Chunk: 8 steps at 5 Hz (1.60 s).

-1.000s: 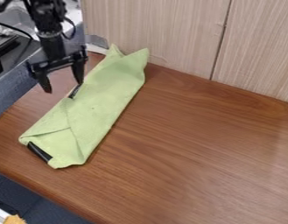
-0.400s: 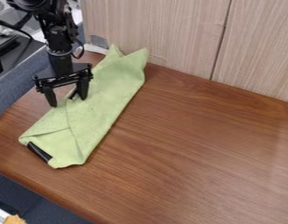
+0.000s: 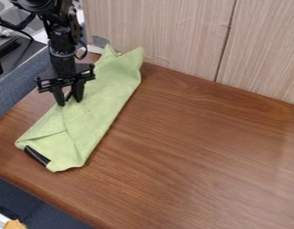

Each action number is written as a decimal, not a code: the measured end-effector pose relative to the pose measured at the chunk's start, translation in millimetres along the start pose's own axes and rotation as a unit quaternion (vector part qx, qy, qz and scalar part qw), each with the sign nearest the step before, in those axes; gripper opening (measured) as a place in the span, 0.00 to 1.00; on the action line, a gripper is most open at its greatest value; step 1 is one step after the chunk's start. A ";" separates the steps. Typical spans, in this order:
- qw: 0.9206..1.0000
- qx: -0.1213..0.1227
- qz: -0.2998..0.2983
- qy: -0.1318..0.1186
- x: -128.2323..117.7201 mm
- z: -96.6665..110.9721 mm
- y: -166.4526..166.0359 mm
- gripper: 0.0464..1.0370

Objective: Unfold the cloth from the left to the right

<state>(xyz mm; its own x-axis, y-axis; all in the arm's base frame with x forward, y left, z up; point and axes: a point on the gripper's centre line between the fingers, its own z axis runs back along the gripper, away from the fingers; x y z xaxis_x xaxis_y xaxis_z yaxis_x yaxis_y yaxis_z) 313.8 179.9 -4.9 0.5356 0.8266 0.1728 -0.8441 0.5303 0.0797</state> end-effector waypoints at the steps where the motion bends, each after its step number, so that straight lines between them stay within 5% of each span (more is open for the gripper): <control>1: 1.000 -0.001 0.006 -0.001 0.1 -0.3 -0.2 0.13; 3: 1.000 0.004 0.016 -0.005 -2.2 1.1 3.9 0.01; 5: 0.999 -0.028 0.000 -0.035 -15.4 46.9 -14.4 0.01; 8: 0.988 -0.087 -0.124 -0.036 -97.8 87.3 -92.0 0.01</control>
<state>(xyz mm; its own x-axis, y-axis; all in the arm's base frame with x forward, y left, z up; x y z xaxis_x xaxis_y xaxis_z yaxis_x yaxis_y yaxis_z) 336.9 33.9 56.5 0.7167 0.6549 0.2395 -0.6667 0.7443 -0.0400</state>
